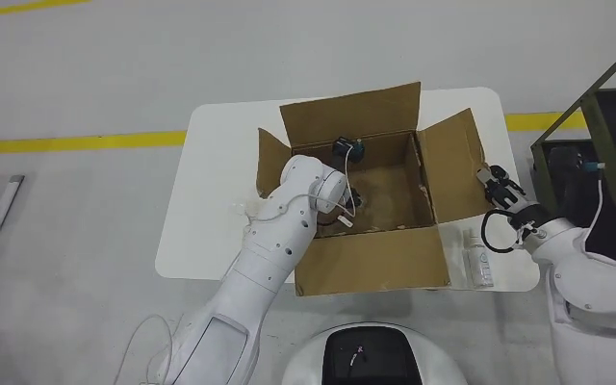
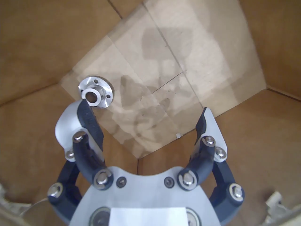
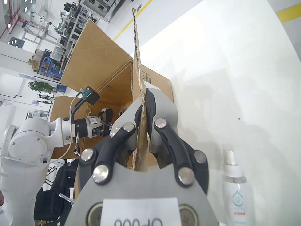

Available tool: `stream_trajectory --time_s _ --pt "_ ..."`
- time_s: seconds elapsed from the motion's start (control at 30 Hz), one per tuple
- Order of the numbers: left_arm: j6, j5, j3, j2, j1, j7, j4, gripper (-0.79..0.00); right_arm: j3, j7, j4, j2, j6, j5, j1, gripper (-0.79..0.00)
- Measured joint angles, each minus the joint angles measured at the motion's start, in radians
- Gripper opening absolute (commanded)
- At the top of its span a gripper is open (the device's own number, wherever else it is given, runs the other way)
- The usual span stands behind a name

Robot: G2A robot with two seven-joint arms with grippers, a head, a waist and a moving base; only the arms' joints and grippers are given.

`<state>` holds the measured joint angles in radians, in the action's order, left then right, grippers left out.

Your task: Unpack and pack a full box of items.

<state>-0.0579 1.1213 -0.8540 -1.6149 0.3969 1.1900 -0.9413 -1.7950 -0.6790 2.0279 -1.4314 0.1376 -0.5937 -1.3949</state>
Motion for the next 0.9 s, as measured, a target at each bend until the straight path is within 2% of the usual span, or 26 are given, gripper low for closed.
stream_trajectory --time_s 0.03,0.1,0.13,0.17,0.2,0.27,0.37,0.43,0.5,0.57,0.6,0.7,0.9 --pt "0.004 0.007 0.000 0.000 0.001 -0.008 -0.002 0.000 0.001 0.002 0.001 0.002 0.002 0.001 0.000 -0.785" --pt "0.008 0.011 0.000 -0.001 -0.001 -0.009 -0.004 -0.099 0.000 0.002 0.002 0.004 0.005 0.003 -0.001 -0.785" --pt "0.013 0.013 0.000 -0.002 -0.002 -0.008 -0.005 -0.252 -0.001 0.003 0.002 0.006 0.006 0.005 -0.001 -0.785" --pt "0.015 0.015 0.001 -0.002 -0.002 -0.006 -0.005 -0.320 -0.001 0.004 0.002 0.007 0.007 0.006 -0.002 -0.785" --pt "0.017 0.018 0.002 -0.003 -0.002 -0.004 -0.002 -0.311 -0.001 0.004 0.002 0.008 0.008 0.007 -0.002 -0.785" --pt "0.020 0.024 0.001 -0.003 0.001 0.000 0.007 -0.357 0.000 0.005 0.003 0.011 0.010 0.010 -0.003 -0.785" --pt "0.026 0.040 -0.002 -0.002 0.001 -0.004 0.021 -0.376 -0.002 0.009 0.002 0.015 0.012 0.016 -0.005 -0.785" --pt "0.031 0.057 0.001 -0.002 0.000 -0.010 0.029 -0.326 -0.002 0.012 0.002 0.018 0.013 0.017 -0.006 -0.785" --pt "0.037 0.066 0.001 -0.002 0.001 -0.019 0.034 -0.332 -0.001 0.013 0.003 0.020 0.014 0.018 -0.007 -0.785" --pt "0.043 0.083 0.005 -0.003 0.001 -0.024 0.038 -0.215 -0.002 0.016 0.004 0.023 0.016 0.020 -0.008 -0.785" --pt "0.046 0.088 0.005 -0.003 0.002 -0.025 0.038 -0.197 -0.003 0.017 0.005 0.025 0.016 0.020 -0.008 -0.785" --pt "0.054 0.108 0.006 -0.003 0.005 -0.029 0.043 -0.259 -0.002 0.020 0.004 0.028 0.015 0.023 -0.010 -0.785" --pt "0.067 0.149 0.006 -0.003 0.010 -0.036 0.048 -0.256 0.005 0.028 0.011 0.035 0.016 0.026 -0.018 -0.785"
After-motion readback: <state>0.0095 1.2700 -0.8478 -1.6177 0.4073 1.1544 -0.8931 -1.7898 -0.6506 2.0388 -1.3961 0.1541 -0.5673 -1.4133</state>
